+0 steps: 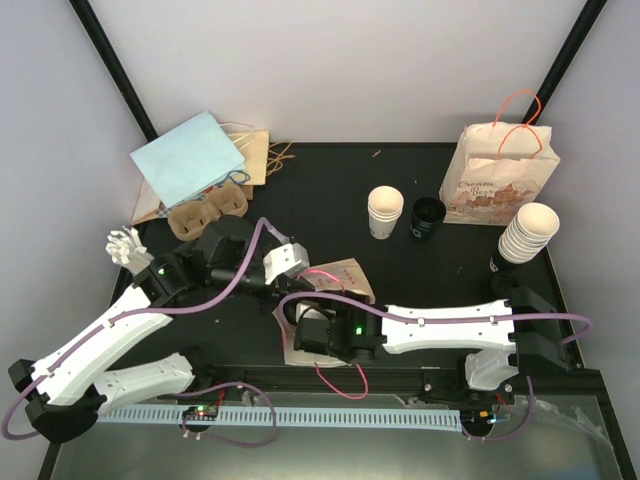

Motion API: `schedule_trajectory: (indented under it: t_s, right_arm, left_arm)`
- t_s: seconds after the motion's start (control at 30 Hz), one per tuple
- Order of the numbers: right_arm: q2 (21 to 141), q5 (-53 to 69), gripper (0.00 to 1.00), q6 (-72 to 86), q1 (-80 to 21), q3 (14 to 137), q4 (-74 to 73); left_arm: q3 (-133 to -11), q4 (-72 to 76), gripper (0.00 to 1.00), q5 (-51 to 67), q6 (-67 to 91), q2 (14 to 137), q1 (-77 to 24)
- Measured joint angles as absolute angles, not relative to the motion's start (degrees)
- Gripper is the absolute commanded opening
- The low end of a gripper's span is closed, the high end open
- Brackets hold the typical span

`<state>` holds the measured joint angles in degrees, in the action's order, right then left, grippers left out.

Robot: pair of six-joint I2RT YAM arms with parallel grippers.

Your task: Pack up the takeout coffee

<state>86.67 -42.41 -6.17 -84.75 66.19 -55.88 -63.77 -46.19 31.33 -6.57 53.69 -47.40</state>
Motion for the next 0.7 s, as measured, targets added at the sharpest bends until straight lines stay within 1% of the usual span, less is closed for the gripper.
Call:
schedule_trajectory:
  t_s: [0.1,0.27,0.33,0.4,0.47,0.53,0.6,0.63,0.7]
  right_arm:
    - [86.67,-42.04,0.52,-5.37,-85.1,65.58,-55.96]
    - [86.67,-42.06,0.52,-4.82,-85.17,65.14,-55.9]
    - [86.67,-42.06,0.52,-4.69,-85.17,65.1,-55.9]
    - [86.67,-42.06,0.52,-4.56,-85.17,65.08,-55.9]
    - [86.67,-42.06,0.52,-4.54,-85.17,64.99,-55.86]
    - [86.67,-42.06,0.52,-4.51,-85.19,64.88,-55.83]
    - [86.67,-42.09,0.52,-4.51,-85.27,64.88,-55.83]
    - [86.67,-42.09,0.52,-4.51,-85.34,64.88,-55.86]
    - [86.67,-42.11,0.52,-4.51,-85.43,64.88,-55.88]
  left_arm:
    - [-63.77,-46.28,0.12,32.23,-6.15,53.65,-47.53]
    - [-63.77,-46.0,0.26,32.12,-5.06,53.21,-47.7]
    - [-63.77,-45.8,0.37,32.12,-4.62,52.69,-47.72]
    - [-63.77,-45.65,0.5,32.03,-4.36,52.07,-47.7]
    - [-63.77,-45.58,0.64,31.79,-3.86,51.48,-47.72]
    - [-63.79,-45.63,0.81,31.2,-3.6,50.87,-47.7]
    - [-64.01,-45.74,0.93,30.0,-3.14,50.0,-47.7]
    - [-64.29,-45.82,0.98,29.39,-2.87,49.5,-47.7]
    - [-64.95,-45.82,0.99,27.55,-2.44,48.27,-47.7]
